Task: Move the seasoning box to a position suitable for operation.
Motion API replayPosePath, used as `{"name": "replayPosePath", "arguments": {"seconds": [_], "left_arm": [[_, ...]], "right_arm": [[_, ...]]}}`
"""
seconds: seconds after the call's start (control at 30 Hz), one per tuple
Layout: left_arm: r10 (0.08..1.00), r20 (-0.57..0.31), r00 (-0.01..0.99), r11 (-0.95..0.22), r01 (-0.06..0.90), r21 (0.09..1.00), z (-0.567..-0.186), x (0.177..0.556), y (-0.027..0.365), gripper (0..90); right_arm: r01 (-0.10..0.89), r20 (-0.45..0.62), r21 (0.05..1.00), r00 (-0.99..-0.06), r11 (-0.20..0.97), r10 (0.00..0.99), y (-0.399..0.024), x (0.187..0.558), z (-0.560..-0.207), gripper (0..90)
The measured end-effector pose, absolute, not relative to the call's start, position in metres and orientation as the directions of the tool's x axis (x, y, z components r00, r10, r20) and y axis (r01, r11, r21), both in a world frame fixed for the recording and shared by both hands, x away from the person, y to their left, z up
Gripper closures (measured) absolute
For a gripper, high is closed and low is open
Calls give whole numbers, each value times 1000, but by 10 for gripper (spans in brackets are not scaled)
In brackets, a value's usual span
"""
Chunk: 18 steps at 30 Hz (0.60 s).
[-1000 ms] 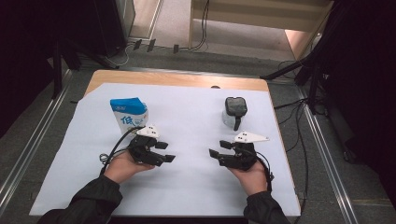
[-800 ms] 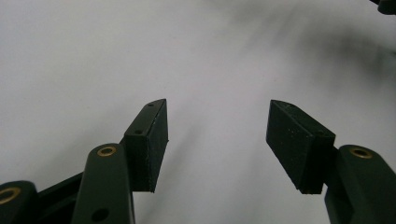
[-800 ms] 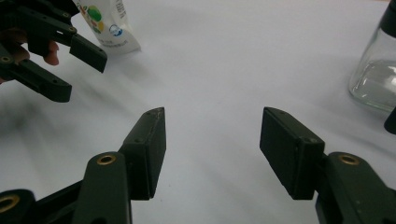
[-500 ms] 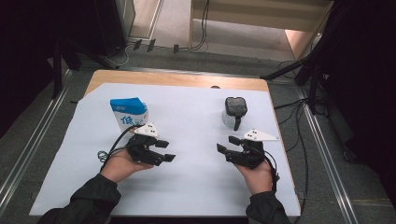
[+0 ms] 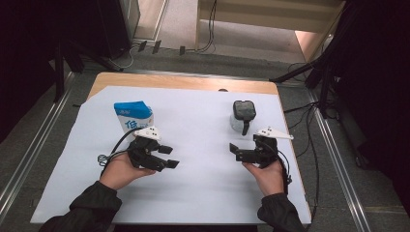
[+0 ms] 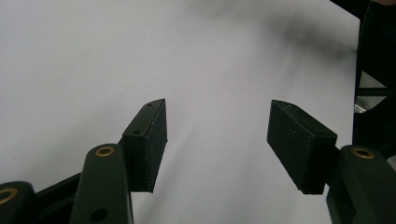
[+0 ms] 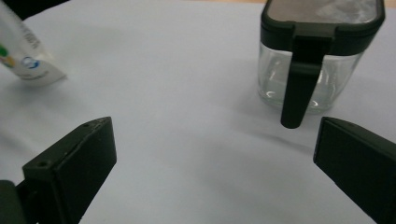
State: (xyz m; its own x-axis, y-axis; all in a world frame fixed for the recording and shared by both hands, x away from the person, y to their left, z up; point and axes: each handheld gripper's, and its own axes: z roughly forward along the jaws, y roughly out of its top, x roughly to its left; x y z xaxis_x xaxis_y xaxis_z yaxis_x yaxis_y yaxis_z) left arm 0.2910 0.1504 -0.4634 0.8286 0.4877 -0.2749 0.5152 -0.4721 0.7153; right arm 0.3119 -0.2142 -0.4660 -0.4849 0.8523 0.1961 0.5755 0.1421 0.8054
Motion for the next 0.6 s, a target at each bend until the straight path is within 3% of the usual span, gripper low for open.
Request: {"name": "replayPosePath", "arguments": {"seconds": [0.6], "left_arm": [[504, -287, 815, -437, 527, 729, -462, 288, 157, 374]], "right_arm": [[568, 135, 815, -378, 115, 916, -219, 358, -471, 0]]}}
